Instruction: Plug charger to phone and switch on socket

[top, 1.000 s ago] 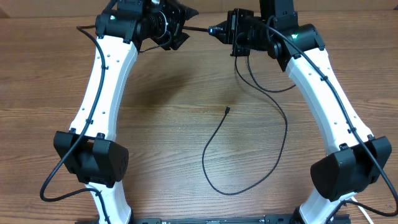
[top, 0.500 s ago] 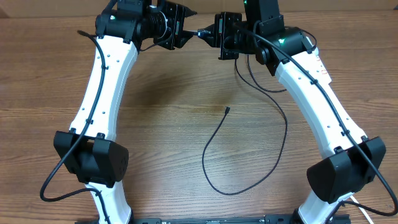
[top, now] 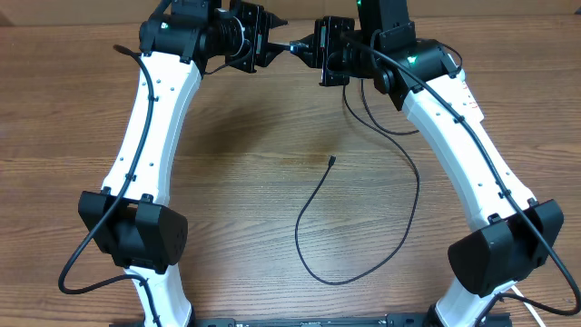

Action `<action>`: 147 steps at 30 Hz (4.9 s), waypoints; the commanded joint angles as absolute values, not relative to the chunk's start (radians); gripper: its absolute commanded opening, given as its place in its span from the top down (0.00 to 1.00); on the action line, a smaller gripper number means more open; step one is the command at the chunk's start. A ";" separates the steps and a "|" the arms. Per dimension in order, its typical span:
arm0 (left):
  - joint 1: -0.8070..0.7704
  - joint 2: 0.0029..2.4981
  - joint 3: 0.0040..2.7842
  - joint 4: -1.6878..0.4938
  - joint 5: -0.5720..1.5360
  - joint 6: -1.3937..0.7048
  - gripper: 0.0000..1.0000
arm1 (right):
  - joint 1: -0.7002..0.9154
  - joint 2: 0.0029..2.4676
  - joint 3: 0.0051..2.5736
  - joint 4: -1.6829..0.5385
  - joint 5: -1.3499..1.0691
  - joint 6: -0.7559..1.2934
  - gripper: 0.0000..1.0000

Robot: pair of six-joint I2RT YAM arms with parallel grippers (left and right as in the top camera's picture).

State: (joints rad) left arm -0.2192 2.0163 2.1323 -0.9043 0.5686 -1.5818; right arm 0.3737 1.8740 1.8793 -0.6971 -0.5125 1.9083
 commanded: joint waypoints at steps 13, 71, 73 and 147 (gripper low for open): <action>-0.216 2.024 2.131 -0.891 0.604 -1.631 0.81 | 0.397 1.854 1.918 -0.657 -0.517 1.915 0.91; -0.085 2.024 2.097 -1.111 0.176 -0.471 0.96 | 0.506 1.860 1.323 -0.816 -0.068 0.896 0.33; -0.085 2.024 2.097 -1.111 0.176 -0.471 0.96 | 0.506 1.860 1.279 -0.789 -0.068 0.920 0.33; -0.090 2.024 2.097 -1.074 0.185 -0.471 0.96 | 0.471 2.096 1.491 -0.953 -0.001 0.717 0.73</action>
